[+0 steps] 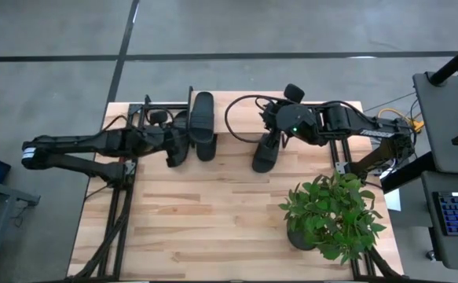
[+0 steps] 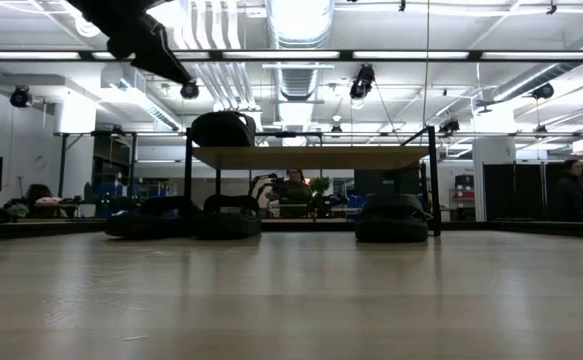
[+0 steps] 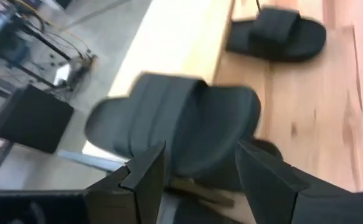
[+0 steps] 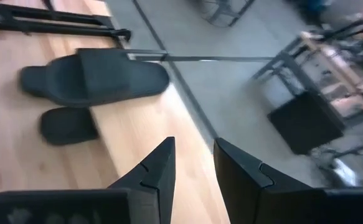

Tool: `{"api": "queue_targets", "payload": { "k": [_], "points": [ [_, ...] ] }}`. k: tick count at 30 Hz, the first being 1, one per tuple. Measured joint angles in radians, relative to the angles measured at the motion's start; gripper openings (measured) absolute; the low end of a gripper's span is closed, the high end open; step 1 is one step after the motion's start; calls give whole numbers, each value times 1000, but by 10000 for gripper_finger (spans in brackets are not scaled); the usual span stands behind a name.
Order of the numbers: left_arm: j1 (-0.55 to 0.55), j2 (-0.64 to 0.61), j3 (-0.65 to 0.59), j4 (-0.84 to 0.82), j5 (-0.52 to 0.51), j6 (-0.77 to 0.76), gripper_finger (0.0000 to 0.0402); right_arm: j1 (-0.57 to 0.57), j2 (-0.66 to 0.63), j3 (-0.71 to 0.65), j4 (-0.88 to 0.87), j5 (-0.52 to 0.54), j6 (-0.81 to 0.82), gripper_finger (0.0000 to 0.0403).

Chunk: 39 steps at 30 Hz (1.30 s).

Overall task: Pick and place slides into the shelf
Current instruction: Put the black slipper on the shelf

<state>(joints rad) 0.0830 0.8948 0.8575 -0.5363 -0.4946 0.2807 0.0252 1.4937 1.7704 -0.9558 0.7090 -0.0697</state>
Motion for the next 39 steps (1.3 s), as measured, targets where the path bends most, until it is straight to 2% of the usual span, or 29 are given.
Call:
{"api": "queue_targets", "payload": {
  "k": [4, 6, 11, 18, 26, 29, 39],
  "points": [
    [0, -7, 0, 41, 0, -41, 177, 1, 0, 0, -6, -168, 0, 102],
    [0, -23, 0, 90, 33, -48, 177, 17, 0, -6, -5, -202, -10, 101],
    [0, -91, 0, 120, 144, -49, 177, 74, 0, -34, -7, -185, -69, 93],
    [0, -197, 0, 117, 146, -113, 177, 161, 0, -108, -6, -185, -56, 91],
    [0, -288, -55, 127, 146, -119, 177, 162, 0, -245, 12, -185, -10, 90],
    [0, -311, -93, 144, 142, -120, 177, 162, 0, -283, 17, -185, -16, 109],
    [0, -362, -139, 189, 120, -120, 177, 162, 30, -370, 86, -186, -45, 215]
  ]
}}
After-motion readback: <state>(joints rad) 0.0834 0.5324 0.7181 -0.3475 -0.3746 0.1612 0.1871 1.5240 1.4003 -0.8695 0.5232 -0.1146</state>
